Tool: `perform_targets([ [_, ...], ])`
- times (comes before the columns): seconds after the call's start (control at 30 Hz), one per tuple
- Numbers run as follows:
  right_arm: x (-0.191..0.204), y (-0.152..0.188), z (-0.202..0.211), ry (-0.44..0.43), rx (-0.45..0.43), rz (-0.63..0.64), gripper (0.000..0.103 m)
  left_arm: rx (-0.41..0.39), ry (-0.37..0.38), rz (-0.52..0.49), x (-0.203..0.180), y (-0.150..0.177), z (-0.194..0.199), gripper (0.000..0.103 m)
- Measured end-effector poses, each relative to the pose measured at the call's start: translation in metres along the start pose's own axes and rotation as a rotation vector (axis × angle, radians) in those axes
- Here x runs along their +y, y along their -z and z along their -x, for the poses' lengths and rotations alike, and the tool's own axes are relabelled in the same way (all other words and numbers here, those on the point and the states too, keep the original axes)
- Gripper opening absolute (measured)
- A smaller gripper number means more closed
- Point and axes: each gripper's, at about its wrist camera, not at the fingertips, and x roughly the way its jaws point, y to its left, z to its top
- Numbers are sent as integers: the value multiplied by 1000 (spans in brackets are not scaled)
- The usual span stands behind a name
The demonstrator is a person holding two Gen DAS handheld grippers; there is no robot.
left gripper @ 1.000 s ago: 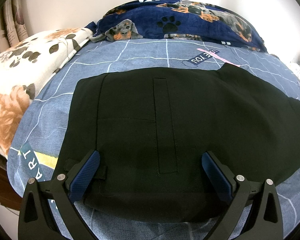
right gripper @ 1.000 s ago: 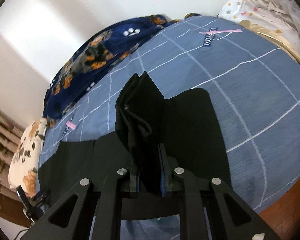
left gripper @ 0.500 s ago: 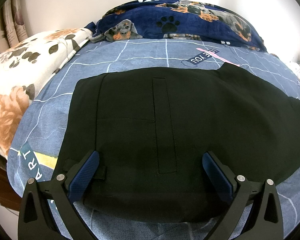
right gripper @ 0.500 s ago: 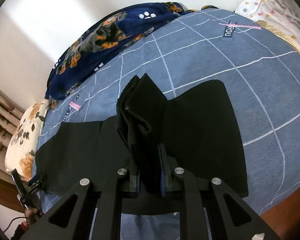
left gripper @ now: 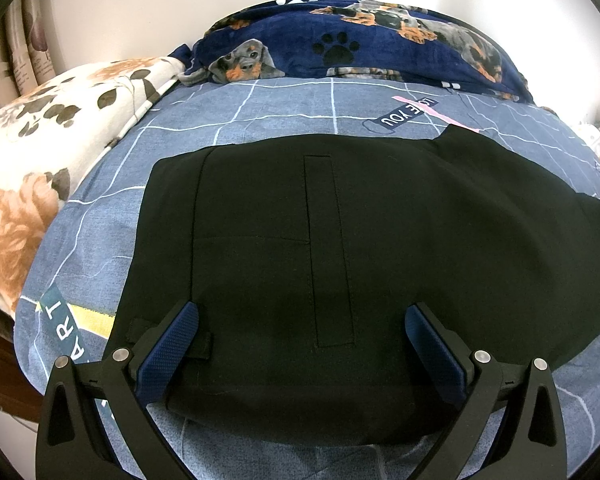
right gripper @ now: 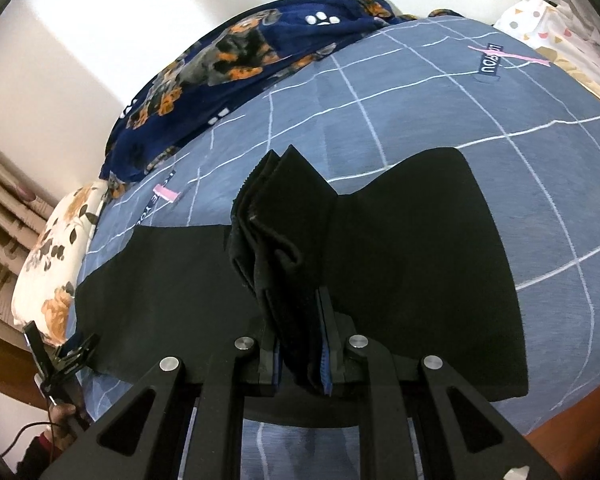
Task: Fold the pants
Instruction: 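Hold the lifted leg end above the trousers with the right gripper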
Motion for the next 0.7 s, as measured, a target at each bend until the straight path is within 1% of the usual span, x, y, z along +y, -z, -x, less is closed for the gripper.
perform_targets([
  [0.4,33,8,-17,-37,50,74,14,-1,-1,-1,-2,0,0,102],
  [0.57,49,14,-25,-37,68,120,14,-2,-2,-2,-2,1,1,103],
  [0.7,53,16,-29,-39,79,127,14,-2,-4,-1,-4,1,1,103],
])
